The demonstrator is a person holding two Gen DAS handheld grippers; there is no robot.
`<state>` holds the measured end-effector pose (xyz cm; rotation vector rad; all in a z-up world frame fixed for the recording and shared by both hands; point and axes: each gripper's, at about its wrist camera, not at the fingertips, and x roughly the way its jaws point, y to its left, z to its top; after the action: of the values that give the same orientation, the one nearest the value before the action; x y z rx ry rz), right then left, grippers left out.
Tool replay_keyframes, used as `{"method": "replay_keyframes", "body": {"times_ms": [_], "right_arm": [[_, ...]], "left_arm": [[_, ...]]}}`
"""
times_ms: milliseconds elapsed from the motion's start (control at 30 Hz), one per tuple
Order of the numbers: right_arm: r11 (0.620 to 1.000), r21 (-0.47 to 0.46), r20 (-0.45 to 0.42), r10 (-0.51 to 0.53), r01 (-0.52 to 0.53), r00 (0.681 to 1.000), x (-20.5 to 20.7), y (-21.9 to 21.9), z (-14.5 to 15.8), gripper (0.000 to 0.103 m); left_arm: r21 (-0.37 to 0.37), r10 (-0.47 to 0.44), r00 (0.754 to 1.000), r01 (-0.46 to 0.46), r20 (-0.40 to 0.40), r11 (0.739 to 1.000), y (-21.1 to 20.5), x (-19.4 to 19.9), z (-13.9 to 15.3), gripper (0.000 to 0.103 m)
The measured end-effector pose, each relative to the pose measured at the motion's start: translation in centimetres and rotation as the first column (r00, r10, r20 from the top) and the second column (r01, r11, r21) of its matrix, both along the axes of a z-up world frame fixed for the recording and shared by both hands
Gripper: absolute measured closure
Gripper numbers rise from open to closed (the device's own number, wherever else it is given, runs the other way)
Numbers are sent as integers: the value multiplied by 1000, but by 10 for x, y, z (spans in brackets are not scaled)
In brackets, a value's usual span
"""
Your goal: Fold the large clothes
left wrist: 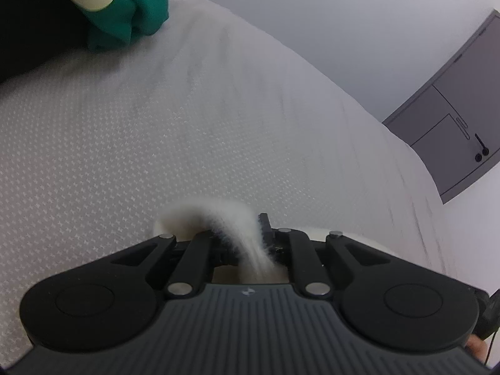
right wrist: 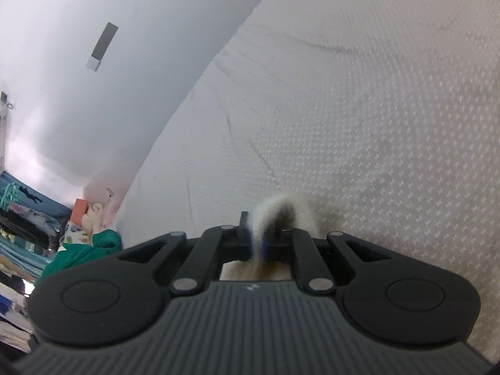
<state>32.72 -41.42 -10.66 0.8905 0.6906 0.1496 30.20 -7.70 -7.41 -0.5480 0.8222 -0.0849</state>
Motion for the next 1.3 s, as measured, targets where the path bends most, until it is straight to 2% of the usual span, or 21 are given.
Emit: {"method": "replay_keyframes", "body": {"times_ms": [100, 133, 167, 200, 233, 267, 300, 333, 367, 533, 667, 767, 933, 1000, 1133, 1300], "right_arm": [[1000, 5, 6, 24, -24, 1000, -4, 2, 8, 93], [999, 11, 11, 33, -33, 999, -5, 3, 11, 91], [999, 3, 4, 46, -46, 999, -7, 4, 14, 90], [998, -8, 10, 58, -58, 998, -10, 5, 17, 86], [998, -17, 13, 66, -66, 998, -13, 6, 21, 73], [997, -21, 21, 75, -74, 997, -17, 7, 25, 62], [996, -22, 33, 84, -83, 996, -21, 8, 29, 40], [995, -20, 52, 94, -93, 994, -27, 9, 34, 28], [995, -19, 70, 103, -102, 992, -32, 9, 38, 27], [989, -62, 132, 141, -134, 981, -65, 16, 63, 26], [978, -128, 172, 185, -164, 968, -98, 27, 80, 26], [958, -205, 162, 235, -201, 958, -121, 40, 86, 26], [900, -340, 77, 317, -274, 945, -152, 64, 87, 32], [878, -379, 69, 342, -292, 937, -159, 71, 86, 33], [851, -437, 64, 352, -290, 934, -160, 80, 85, 34], [785, -549, 32, 362, -286, 932, -155, 95, 72, 35]], "left_arm": [[29, -28, 999, 28, 23, 999, -12, -9, 10, 87], [30, -40, 999, 39, 24, 999, -13, -13, 12, 76], [30, -53, 998, 52, 21, 998, -13, -12, 13, 48], [39, -66, 998, 65, 18, 997, -15, -17, 17, 34], [47, -75, 997, 73, 29, 996, -15, -23, 22, 22], [51, -85, 995, 82, 48, 995, -15, -31, 26, 21], [45, -94, 994, 92, 54, 995, -15, -37, 31, 21], [36, -97, 994, 95, 54, 995, -15, -43, 35, 21], [30, -96, 994, 95, 60, 995, -14, -50, 40, 21], [103, -112, 987, 100, 112, 990, -31, -98, 65, 21], [171, -142, 979, 117, 146, 978, -57, -136, 73, 21], [223, -165, 974, 128, 158, 966, -82, -157, 70, 21], [325, -216, 963, 155, 161, 933, -107, -192, 73, 21], [333, -217, 964, 156, 156, 930, -114, -203, 72, 21], [334, -190, 973, 136, 134, 933, -115, -201, 59, 21], [333, -148, 987, 119, 64, 935, -111, -190, 34, 21]]}}
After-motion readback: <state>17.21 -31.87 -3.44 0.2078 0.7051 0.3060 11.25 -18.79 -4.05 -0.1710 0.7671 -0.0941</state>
